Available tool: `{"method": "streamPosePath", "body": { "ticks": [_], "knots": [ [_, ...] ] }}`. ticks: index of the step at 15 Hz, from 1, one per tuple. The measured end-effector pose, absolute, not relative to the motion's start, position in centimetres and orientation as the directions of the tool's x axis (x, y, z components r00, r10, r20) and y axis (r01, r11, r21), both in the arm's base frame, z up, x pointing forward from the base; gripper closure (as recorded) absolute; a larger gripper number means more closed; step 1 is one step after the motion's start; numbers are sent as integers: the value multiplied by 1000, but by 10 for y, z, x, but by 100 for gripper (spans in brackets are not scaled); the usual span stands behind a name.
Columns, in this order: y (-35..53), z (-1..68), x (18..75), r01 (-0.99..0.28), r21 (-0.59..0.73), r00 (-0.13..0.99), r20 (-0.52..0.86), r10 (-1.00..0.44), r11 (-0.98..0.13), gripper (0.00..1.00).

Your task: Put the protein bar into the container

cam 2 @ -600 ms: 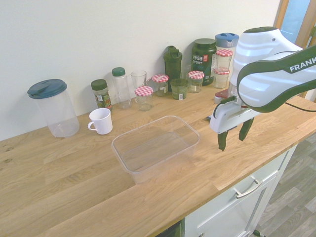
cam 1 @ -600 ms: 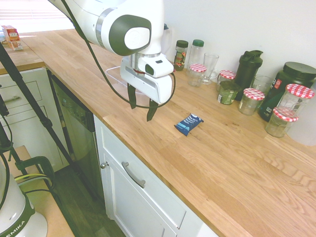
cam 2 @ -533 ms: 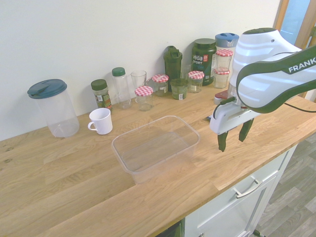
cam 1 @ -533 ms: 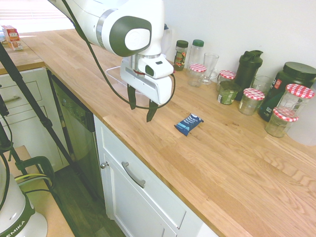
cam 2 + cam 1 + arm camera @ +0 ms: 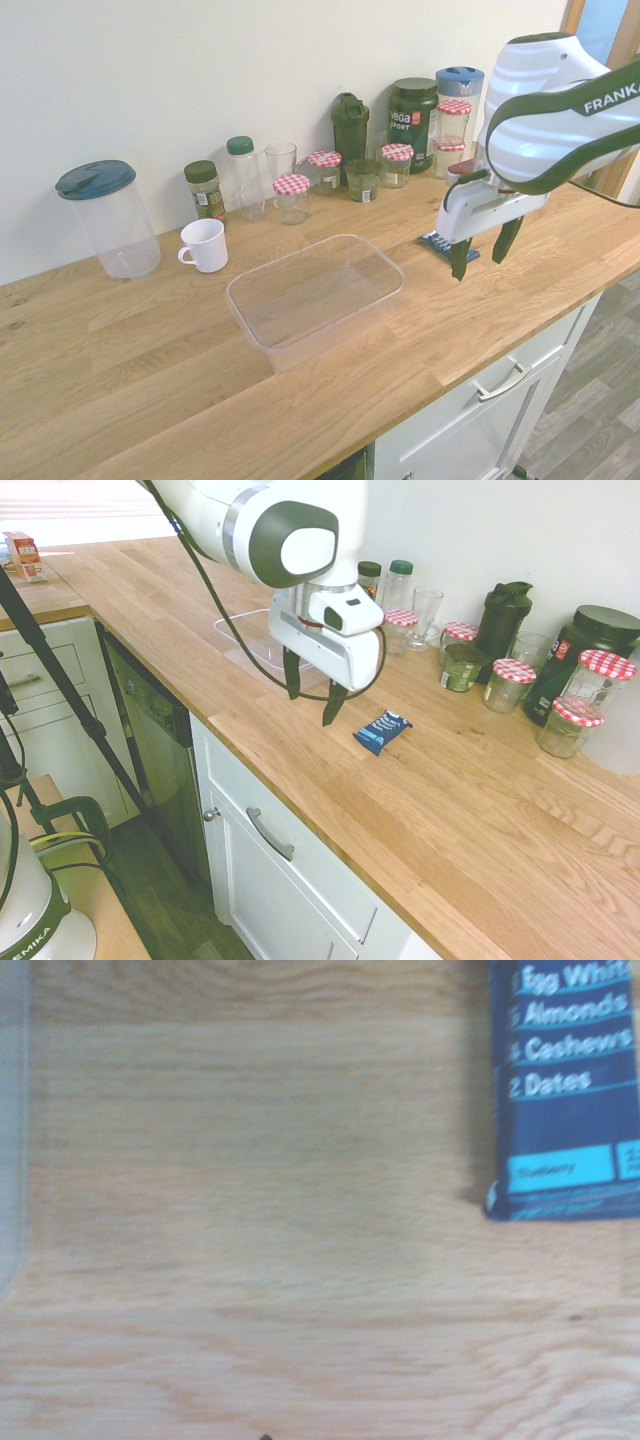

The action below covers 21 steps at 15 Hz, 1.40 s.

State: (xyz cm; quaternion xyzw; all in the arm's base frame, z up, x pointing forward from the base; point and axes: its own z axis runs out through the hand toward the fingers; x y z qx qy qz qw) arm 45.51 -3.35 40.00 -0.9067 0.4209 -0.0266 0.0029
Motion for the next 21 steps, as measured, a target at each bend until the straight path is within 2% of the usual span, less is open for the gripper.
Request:
{"method": "streamPosePath", "body": {
  "ticks": [8,21],
  "knots": [
    [-61,401,538,-761,40,649,42,-760,-648,0],
    [-91,343,586,-742,79,669,27,-743,-666,0]
  ]
}}
